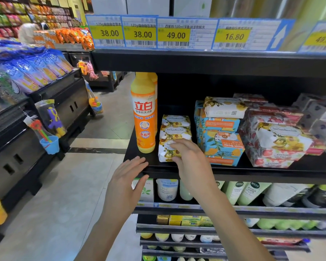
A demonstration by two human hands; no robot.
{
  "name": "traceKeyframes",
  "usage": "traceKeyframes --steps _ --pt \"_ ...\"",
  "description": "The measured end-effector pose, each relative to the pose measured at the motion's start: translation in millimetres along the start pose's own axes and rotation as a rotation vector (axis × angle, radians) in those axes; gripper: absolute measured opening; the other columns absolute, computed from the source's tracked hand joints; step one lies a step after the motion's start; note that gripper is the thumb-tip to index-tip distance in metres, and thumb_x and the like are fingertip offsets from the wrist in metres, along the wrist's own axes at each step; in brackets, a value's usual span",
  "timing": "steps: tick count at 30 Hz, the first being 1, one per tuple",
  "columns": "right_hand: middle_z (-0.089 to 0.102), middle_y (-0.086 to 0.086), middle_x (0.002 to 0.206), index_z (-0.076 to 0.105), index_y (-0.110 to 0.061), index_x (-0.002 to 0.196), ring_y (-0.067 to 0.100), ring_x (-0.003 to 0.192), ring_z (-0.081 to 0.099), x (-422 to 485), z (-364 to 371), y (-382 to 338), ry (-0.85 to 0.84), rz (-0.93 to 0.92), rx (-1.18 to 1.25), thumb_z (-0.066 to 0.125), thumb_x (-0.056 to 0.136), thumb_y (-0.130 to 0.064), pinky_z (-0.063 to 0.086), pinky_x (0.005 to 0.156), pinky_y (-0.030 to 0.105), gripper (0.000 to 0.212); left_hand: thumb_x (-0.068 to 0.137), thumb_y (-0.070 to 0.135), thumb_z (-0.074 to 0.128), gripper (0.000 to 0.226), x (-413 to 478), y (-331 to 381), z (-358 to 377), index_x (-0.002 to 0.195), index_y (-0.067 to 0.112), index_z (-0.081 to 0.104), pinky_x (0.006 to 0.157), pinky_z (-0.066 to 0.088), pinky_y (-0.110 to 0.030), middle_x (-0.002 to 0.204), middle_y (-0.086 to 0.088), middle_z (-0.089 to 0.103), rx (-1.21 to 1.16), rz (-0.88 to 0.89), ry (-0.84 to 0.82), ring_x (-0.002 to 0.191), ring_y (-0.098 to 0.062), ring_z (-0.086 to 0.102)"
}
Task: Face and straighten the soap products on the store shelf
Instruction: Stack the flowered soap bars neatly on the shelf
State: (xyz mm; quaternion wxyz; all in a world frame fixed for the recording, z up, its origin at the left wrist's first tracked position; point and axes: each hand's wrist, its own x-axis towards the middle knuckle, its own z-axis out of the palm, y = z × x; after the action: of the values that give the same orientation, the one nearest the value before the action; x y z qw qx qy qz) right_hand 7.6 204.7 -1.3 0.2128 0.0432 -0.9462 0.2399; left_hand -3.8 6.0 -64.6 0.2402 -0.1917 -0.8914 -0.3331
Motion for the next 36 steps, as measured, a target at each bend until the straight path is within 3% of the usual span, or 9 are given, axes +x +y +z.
traceKeyframes --steps 6,10,15,21,26,30,36 --pt "0.061 -0.001 0.137 0.068 -0.013 0.131 0.015 0.13 0.054 -7.5 -35.2 -0.5 0.094 -0.046 0.085 0.07 0.096 -0.018 0.038 0.111 0.023 0.035 0.083 0.014 0.082 0.041 -0.8 1.9 1.4 0.123 0.018 0.074 0.106 0.041 -0.042 0.134 0.004 0.065 0.002 0.001 0.014 0.127 -0.012 0.051" --pt "0.062 -0.002 0.132 0.068 -0.014 0.13 0.014 0.126 0.055 0.6 -84.6 15.1 0.261 0.0 0.06 0.071 0.096 -0.022 0.03 0.106 0.012 0.035 0.083 0.013 0.082 0.043 -1.4 -0.3 2.8 0.125 0.019 0.073 0.106 0.041 -0.043 0.135 0.001 0.066 0.022 -0.034 -0.019 0.129 -0.023 0.057" --pt "0.056 0.004 0.139 0.061 -0.01 0.138 0.023 0.132 0.049 -1.9 -141.8 60.7 0.254 0.185 -0.112 0.08 0.087 -0.033 0.034 0.108 0.027 0.059 0.086 0.014 0.08 0.042 -1.3 1.4 2.4 0.126 0.021 0.073 0.108 0.041 -0.043 0.137 0.003 0.065 0.025 -0.089 -0.054 0.132 -0.026 0.057" --pt "0.048 0.01 0.147 0.053 -0.007 0.146 0.031 0.138 0.045 -24.5 -178.7 104.7 0.184 0.407 -0.174 0.081 0.073 -0.055 0.04 0.114 0.046 0.092 0.086 0.012 0.079 0.04 -2.6 3.9 3.7 0.124 0.018 0.074 0.107 0.048 -0.056 0.137 0.001 0.066 0.02 -0.112 -0.057 0.132 -0.03 0.057" --pt "0.044 0.011 0.152 0.044 -0.012 0.152 0.031 0.14 0.042 -32.9 -182.1 121.7 0.11 0.476 -0.124 0.077 0.067 -0.064 0.038 0.112 0.047 0.105 0.085 0.011 0.079 0.04 -3.2 6.4 1.8 0.124 0.017 0.073 0.107 0.048 -0.056 0.136 0.0 0.066 0.033 -0.116 -0.055 0.131 -0.03 0.058" --pt "0.044 0.012 0.156 0.036 -0.01 0.156 0.031 0.143 0.041 -34.3 -181.3 126.8 0.13 0.489 -0.05 0.079 0.068 -0.059 0.036 0.114 0.048 0.109 0.085 0.009 0.079 0.041 -3.3 9.1 1.4 0.125 0.016 0.073 0.107 0.047 -0.055 0.136 -0.001 0.066 0.049 -0.103 -0.048 0.13 -0.031 0.058" --pt "0.046 0.009 0.155 0.04 -0.014 0.155 0.03 0.142 0.043 -33.2 -182.8 135.2 0.157 0.498 0.057 0.083 0.063 -0.055 0.039 0.115 0.049 0.11 0.087 0.009 0.077 0.041 -1.8 13.9 -1.8 0.127 0.016 0.072 0.11 0.045 -0.054 0.139 -0.002 0.065 0.077 -0.122 -0.065 0.132 -0.032 0.057"
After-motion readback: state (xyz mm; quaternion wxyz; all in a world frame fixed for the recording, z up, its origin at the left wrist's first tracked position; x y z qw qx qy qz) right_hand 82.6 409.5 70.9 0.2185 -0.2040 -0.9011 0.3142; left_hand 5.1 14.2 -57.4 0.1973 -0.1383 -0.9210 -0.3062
